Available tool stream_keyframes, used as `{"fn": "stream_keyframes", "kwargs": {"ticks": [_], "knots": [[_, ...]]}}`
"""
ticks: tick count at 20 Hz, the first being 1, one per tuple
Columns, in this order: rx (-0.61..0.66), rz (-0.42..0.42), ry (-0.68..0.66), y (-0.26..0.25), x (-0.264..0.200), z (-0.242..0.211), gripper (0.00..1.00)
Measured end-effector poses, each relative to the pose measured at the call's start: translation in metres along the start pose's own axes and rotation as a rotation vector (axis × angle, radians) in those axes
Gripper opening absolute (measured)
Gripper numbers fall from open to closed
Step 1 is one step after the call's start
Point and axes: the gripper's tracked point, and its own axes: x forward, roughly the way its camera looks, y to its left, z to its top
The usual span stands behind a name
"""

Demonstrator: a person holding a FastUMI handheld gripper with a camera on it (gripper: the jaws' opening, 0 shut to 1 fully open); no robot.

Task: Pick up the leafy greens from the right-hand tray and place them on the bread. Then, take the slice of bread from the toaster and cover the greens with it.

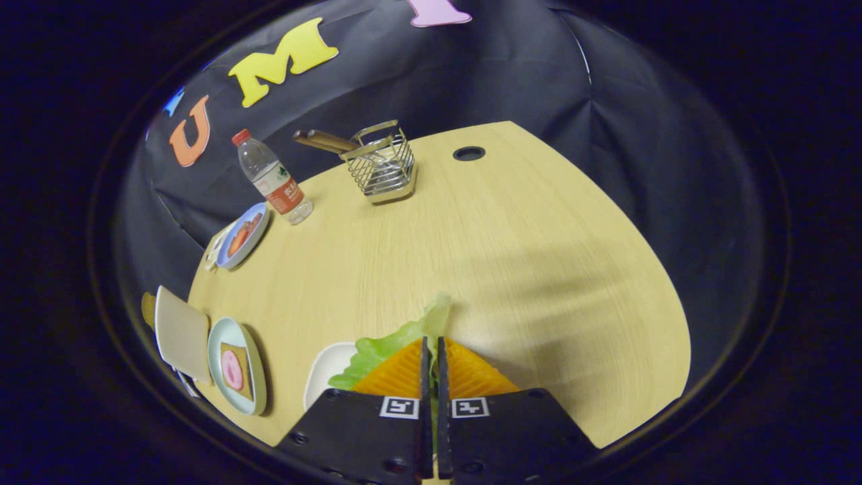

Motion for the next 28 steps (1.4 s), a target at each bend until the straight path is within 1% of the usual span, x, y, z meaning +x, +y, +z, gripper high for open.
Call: {"fn": "stream_keyframes", "kwargs": {"ticks": [1,2,4,6,9,10,14,17,19,24,26,28], "knots": [[-0.005,0.007,-0.018,0.001,0.000,0.002,0.04],[-0.002,0.006,-0.010,0.000,0.001,0.000,0.01],[-0.004,0.024,0.001,0.006,-0.006,-0.001,0.01],[-0.008,0.078,-0.021,0.025,-0.022,0.005,0.01],[-0.042,0.102,-0.072,0.051,-0.050,0.013,0.00],[-0.042,0.117,-0.081,0.065,-0.052,0.020,0.00],[-0.038,0.160,-0.096,0.119,-0.081,0.011,0.00],[-0.052,0.188,-0.091,0.165,-0.098,-0.004,0.00],[-0.049,0.233,-0.065,0.205,-0.105,-0.020,0.00],[-0.039,0.319,-0.008,0.297,-0.104,-0.049,0.00],[-0.015,0.352,0.042,0.324,-0.087,-0.065,0.00],[0.030,0.336,0.103,0.330,-0.055,-0.079,0.00]]}}
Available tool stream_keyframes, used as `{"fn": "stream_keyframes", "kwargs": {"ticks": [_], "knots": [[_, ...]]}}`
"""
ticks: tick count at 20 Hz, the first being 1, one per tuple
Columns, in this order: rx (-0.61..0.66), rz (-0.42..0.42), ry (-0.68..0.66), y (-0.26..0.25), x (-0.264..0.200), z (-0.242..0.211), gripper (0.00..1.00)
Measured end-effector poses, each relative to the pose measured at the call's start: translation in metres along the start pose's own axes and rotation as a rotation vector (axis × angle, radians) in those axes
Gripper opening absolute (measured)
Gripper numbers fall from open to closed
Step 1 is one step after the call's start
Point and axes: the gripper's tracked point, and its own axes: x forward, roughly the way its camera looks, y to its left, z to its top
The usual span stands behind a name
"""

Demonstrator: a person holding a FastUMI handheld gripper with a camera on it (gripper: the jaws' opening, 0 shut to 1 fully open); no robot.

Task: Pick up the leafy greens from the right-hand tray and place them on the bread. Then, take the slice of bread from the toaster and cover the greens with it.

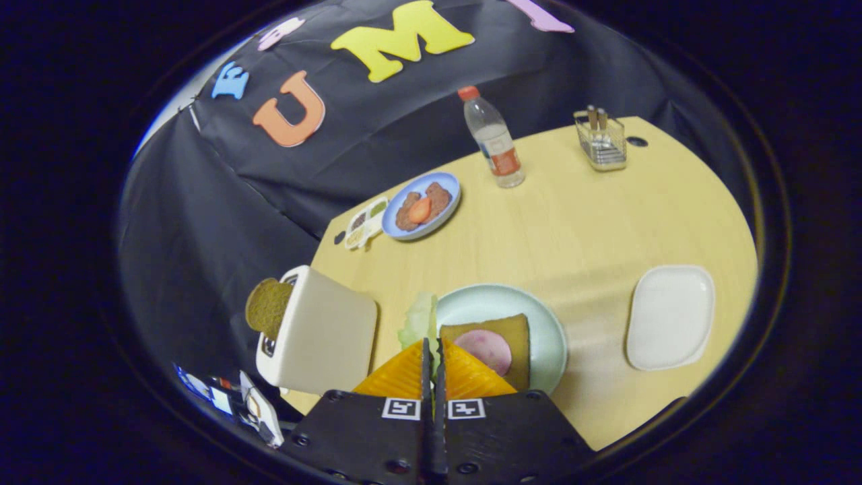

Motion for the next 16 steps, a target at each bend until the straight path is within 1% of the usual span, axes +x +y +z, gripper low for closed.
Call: {"fn": "stream_keyframes", "kwargs": {"ticks": [2,4,7,9,13,15,16], "knots": [[0.032,-0.048,-0.008,-0.015,0.022,0.004,0.00],[0.010,-0.140,-0.020,-0.039,0.034,0.010,0.00],[-0.011,-0.170,-0.016,-0.045,0.043,0.014,0.01],[-0.049,-0.199,-0.010,-0.048,0.048,0.012,0.01],[-0.105,-0.195,-0.044,-0.033,0.050,0.020,0.05],[-0.143,-0.206,-0.055,-0.027,0.046,0.025,0.40],[-0.160,-0.206,-0.059,-0.021,0.043,0.028,0.50]]}}
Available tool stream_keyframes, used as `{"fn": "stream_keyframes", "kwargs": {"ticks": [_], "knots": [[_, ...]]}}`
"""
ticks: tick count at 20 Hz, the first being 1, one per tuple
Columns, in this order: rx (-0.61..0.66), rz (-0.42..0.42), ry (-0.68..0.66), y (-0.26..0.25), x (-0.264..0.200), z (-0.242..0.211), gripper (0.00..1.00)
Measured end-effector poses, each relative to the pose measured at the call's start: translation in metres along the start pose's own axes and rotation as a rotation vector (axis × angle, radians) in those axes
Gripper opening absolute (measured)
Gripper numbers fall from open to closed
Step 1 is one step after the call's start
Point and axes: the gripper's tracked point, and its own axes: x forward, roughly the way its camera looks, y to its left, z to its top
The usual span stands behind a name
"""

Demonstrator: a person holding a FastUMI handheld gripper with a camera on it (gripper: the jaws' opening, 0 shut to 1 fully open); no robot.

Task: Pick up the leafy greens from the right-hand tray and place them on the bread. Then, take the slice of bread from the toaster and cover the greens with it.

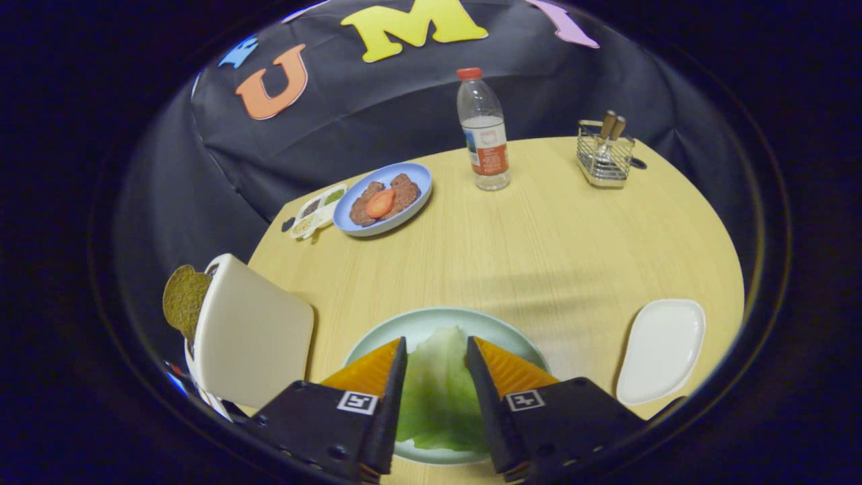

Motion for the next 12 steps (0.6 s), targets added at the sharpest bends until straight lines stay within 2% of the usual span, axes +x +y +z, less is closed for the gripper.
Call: {"fn": "stream_keyframes", "kwargs": {"ticks": [4,6,12], "knots": [[-0.082,0.007,-0.047,0.028,-0.022,0.022,0.88],[-0.116,0.010,-0.074,0.048,-0.035,0.035,0.94],[-0.142,0.066,-0.127,0.134,-0.069,0.061,0.96]]}}
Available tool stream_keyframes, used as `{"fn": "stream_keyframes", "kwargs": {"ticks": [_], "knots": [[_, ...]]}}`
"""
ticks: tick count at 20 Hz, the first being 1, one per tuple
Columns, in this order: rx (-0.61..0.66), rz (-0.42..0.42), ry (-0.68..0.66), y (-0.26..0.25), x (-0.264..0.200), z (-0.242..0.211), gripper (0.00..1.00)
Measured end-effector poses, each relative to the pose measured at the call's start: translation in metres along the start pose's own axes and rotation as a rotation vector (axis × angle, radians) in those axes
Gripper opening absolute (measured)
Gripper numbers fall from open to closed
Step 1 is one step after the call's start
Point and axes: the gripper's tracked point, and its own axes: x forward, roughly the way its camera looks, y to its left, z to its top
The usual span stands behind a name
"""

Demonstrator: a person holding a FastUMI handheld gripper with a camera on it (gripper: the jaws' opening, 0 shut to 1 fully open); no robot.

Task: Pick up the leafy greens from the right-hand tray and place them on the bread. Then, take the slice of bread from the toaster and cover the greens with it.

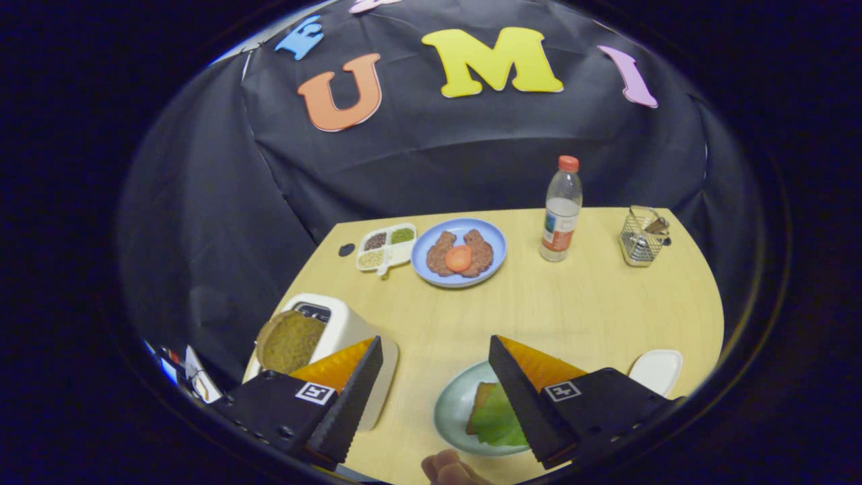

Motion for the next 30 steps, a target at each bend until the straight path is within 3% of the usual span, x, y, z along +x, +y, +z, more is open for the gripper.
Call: {"fn": "stream_keyframes", "kwargs": {"ticks": [4,11,20,22,24,29,30], "knots": [[-0.020,0.001,-0.022,0.057,-0.007,0.012,0.96],[-0.023,-0.077,-0.011,0.128,0.008,0.000,0.93],[-0.003,-0.281,0.085,0.149,0.031,-0.034,0.51],[-0.003,-0.285,0.096,0.150,0.035,-0.033,0.50],[-0.013,-0.264,0.101,0.152,0.035,-0.029,0.34],[-0.004,-0.290,0.186,0.139,0.042,-0.041,0.21],[0.007,-0.272,0.176,0.143,0.036,-0.034,0.11]]}}
